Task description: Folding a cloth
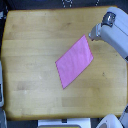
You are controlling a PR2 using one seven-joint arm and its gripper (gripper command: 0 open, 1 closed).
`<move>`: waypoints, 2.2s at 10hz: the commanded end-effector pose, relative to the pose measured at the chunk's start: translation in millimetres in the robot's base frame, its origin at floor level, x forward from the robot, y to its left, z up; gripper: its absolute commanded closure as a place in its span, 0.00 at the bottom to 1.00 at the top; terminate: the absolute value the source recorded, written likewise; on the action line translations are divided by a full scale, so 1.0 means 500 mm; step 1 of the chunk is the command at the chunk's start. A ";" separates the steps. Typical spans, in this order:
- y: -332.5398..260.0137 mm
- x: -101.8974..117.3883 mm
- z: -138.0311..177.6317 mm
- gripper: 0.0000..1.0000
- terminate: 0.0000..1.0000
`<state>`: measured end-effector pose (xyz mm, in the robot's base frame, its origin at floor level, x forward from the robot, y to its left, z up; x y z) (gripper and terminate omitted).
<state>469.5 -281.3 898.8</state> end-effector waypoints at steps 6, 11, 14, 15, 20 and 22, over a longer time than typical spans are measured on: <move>0.115 0.044 -0.112 0.00 0.00; 0.122 0.045 -0.204 0.00 0.00; 0.119 0.049 -0.242 0.00 0.00; 0.112 0.052 -0.260 0.00 0.00; 0.122 0.088 -0.338 0.00 0.00; 0.130 0.093 -0.360 0.00 0.00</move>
<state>502.4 -223.8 748.0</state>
